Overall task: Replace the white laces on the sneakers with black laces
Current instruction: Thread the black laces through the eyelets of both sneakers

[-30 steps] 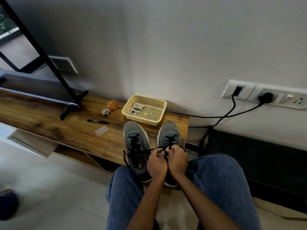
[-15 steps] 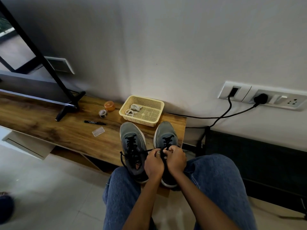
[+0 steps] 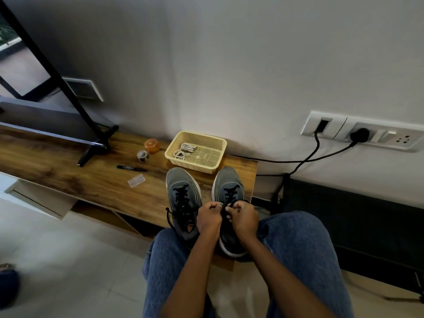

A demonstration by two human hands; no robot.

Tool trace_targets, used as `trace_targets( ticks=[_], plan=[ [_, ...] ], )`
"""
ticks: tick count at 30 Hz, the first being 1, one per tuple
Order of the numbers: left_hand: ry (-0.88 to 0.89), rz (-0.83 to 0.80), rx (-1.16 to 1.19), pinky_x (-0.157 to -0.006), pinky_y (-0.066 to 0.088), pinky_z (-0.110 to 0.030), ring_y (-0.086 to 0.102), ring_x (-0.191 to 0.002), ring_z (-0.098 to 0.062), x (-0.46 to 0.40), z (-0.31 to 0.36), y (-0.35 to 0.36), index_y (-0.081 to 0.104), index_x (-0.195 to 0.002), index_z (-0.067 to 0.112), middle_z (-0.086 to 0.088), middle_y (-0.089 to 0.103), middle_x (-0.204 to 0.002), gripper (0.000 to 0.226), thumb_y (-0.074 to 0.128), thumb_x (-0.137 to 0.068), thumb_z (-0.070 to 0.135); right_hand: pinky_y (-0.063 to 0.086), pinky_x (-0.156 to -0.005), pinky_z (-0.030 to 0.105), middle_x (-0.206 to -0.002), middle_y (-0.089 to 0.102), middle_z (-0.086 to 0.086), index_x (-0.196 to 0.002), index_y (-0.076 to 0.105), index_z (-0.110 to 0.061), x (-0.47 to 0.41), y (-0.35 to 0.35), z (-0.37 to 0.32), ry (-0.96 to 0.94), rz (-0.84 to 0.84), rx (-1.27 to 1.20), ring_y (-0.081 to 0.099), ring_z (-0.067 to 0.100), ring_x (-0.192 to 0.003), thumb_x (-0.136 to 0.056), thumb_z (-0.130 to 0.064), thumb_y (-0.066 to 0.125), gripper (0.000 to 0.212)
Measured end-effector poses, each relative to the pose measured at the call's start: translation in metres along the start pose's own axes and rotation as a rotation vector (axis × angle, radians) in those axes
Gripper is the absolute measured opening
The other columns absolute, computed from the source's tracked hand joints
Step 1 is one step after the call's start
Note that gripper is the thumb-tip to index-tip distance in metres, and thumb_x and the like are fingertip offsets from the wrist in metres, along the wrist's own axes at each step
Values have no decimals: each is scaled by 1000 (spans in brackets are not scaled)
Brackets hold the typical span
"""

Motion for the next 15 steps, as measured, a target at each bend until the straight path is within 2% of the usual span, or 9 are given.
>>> trace_targets(
  ticks=[3, 5, 8, 12, 15],
  plan=[
    [-24, -2, 32, -74, 52, -35, 62, -77, -22, -3, -2, 3, 66, -77, 24, -8, 72, -91, 17, 61, -92, 19, 54, -61, 31, -61, 66, 3, -64, 60, -9, 0, 0, 2, -13, -12, -28, 63, 6, -57, -86, -16, 68, 25],
    [-27, 5, 31, -81, 55, -37, 65, -86, -24, -4, -3, 4, 69, -83, 20, -8, 72, -95, 13, 60, -92, 18, 54, -61, 30, -61, 66, 3, -63, 59, -11, 1, -1, 2, -31, -17, -39, 64, 7, -58, -86, -15, 68, 25],
    [2, 38, -40, -80, 51, -37, 64, -92, -27, -3, 1, 4, 71, -95, 12, -9, 70, -97, 20, 53, -96, 19, 53, -62, 30, -61, 65, 0, -62, 56, -18, 2, -1, 2, -56, -11, -44, 64, 9, -60, -86, -16, 68, 27],
    [16, 111, -86, -79, 46, -38, 61, -96, -31, 0, 2, -3, 63, -100, 5, -13, 66, -100, 23, 44, -98, 17, 45, -58, 15, -69, 69, -1, -80, 69, -13, 2, -1, 4, -71, -3, -45, 64, 7, -65, -85, -19, 70, 8],
    [17, 139, -4, -84, 50, -41, 61, -98, -29, 5, -1, -6, 54, -96, 11, -11, 65, -100, 12, 44, -99, 13, 49, -62, 18, -75, 71, 2, -86, 71, -10, 3, -2, 4, -79, 0, -57, 65, 9, -68, -85, -17, 70, 7]
  ],
)
Point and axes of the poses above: each hand's wrist, its own x-axis away from the middle knuckle, its own y-axis out of the palm, z = x × y, the point moved 6 cm from there along -x, towards the middle knuckle
